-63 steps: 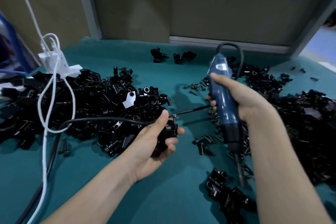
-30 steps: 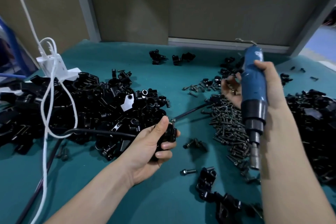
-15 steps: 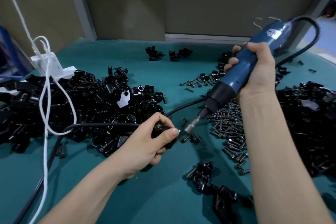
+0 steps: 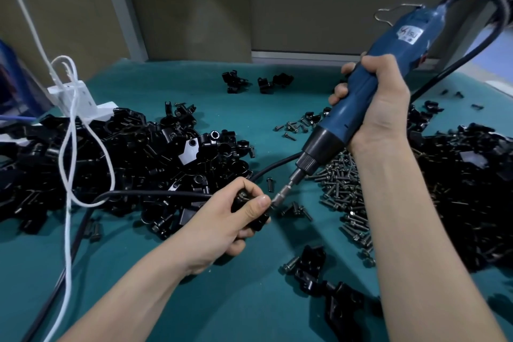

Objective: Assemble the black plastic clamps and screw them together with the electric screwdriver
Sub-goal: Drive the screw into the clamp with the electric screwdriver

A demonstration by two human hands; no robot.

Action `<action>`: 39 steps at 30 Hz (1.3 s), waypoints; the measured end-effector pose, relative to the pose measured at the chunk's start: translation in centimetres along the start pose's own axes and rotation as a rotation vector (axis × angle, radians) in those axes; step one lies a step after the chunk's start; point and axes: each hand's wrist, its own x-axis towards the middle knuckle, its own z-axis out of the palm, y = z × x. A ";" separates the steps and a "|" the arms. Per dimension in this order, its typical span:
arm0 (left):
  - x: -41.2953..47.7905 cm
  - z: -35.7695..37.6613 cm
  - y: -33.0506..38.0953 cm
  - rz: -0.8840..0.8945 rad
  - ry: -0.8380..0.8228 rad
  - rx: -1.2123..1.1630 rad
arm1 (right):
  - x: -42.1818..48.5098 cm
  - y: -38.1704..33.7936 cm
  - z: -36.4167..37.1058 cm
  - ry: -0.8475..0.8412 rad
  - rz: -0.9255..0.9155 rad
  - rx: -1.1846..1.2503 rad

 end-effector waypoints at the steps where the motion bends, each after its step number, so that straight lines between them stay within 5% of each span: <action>1: 0.0 0.0 0.0 -0.001 -0.003 -0.008 | 0.0 -0.1 0.0 0.001 -0.018 -0.007; 39: 0.1 0.0 -0.3 0.030 -0.037 -0.041 | -0.7 0.3 0.7 -0.160 0.020 0.019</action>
